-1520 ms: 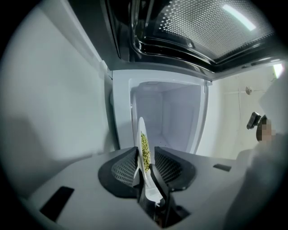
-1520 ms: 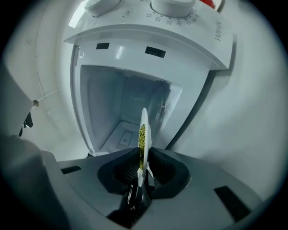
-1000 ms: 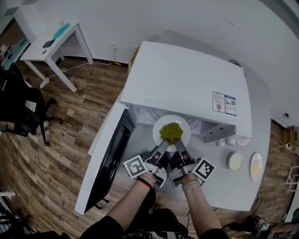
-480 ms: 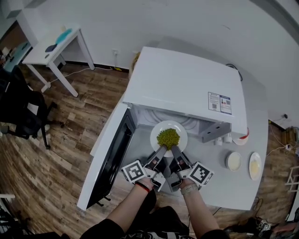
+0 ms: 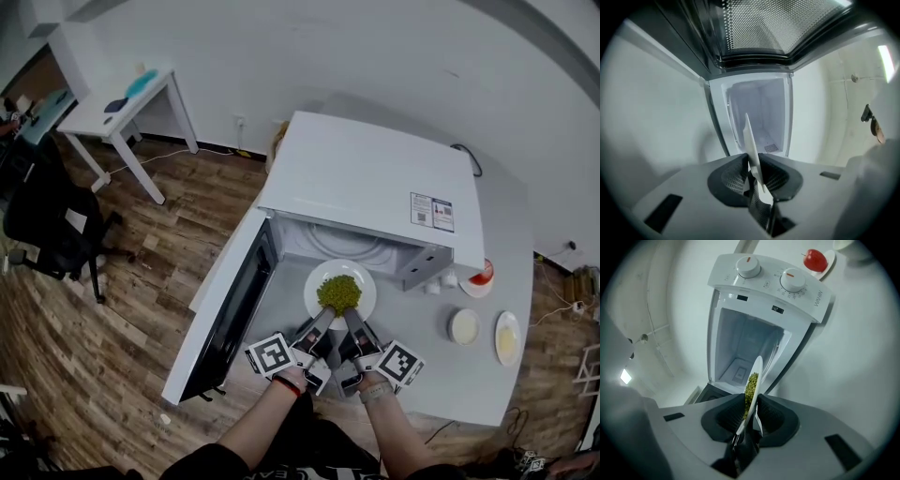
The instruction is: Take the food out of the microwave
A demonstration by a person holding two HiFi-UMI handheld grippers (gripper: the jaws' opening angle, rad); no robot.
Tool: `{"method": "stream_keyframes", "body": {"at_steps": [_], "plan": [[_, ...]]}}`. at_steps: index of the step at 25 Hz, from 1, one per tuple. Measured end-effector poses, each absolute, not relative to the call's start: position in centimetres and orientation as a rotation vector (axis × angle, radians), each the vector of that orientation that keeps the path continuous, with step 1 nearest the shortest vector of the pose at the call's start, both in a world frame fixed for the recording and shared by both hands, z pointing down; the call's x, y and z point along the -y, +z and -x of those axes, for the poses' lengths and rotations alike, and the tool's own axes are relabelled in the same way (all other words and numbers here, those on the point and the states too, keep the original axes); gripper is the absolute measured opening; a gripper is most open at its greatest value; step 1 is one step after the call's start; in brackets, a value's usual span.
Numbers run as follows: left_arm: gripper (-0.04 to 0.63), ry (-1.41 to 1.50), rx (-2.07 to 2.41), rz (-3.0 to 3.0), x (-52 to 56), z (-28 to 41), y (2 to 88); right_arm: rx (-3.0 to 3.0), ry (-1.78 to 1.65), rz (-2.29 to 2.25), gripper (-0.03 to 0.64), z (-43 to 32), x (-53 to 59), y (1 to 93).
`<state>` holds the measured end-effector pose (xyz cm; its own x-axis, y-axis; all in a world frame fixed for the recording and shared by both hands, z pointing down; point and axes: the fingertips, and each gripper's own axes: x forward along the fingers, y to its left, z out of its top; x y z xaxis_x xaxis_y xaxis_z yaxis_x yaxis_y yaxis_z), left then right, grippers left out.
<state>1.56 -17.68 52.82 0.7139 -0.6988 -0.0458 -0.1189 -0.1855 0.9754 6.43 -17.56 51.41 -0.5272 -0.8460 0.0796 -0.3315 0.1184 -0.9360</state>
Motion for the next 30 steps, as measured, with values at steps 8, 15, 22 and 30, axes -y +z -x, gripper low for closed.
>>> {"method": "stream_keyframes", "body": {"at_steps": [8,15,22,30], "plan": [[0.066,-0.573,0.677,-1.764,15.2,-1.8,51.3,-1.922,-1.412,1.127,0.078,-6.7,14.9,50.6],[0.066,-0.552,0.678,-1.760,12.8,-1.9,50.8,-1.896,-1.431,1.119,0.078,-6.9,12.5,50.1],[0.066,-0.533,0.673,-1.770,10.5,-2.0,49.9,-1.878,-1.441,1.101,0.078,-7.0,10.1,49.5],[0.066,-0.543,0.685,-1.749,7.4,-1.4,49.4,-1.900,-1.447,1.114,0.078,-6.8,7.1,49.0]]}}
